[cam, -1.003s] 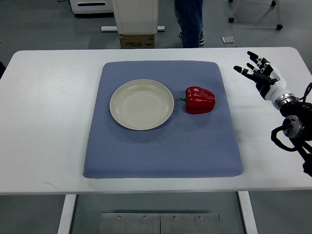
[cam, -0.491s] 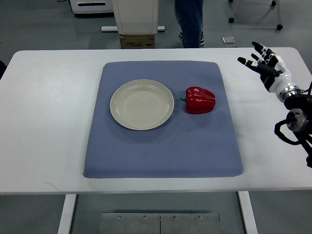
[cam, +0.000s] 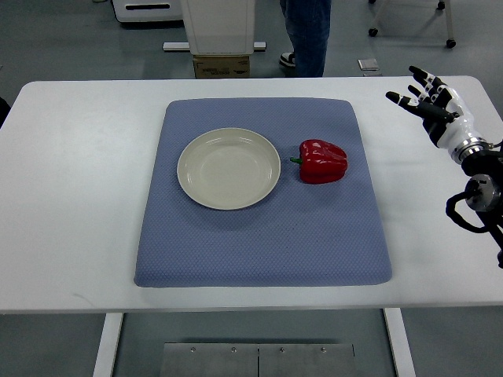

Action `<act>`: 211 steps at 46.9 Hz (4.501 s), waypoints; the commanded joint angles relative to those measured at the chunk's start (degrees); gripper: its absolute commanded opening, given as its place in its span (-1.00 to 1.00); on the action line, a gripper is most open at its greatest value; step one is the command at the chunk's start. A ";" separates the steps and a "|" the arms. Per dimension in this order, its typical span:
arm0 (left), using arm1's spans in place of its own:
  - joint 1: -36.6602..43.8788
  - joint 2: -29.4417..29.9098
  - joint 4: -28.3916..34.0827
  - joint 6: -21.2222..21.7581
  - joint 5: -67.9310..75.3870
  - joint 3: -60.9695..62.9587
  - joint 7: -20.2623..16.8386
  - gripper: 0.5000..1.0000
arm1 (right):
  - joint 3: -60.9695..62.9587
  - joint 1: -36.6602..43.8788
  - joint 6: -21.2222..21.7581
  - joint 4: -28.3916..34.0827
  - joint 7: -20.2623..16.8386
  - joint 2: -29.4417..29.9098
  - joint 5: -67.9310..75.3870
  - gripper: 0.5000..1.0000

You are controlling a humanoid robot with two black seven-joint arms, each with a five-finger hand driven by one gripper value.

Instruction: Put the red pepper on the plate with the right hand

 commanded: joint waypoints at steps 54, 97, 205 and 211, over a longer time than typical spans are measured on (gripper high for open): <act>0.00 0.00 0.01 0.00 0.00 0.00 0.01 1.00 | -15.17 6.94 7.50 7.54 2.94 -5.48 -15.46 0.95; 0.00 0.00 0.01 0.00 0.00 0.00 0.01 1.00 | -39.35 16.17 0.82 6.13 5.31 -2.58 -31.55 0.92; 0.00 0.00 0.01 0.00 0.00 0.00 0.01 1.00 | -46.91 27.16 -1.90 -0.63 -3.04 18.07 -31.64 -1.00; 0.00 0.00 0.01 0.00 0.00 0.00 0.01 1.00 | -46.99 27.07 -1.90 -1.25 -3.04 18.51 -31.64 -1.00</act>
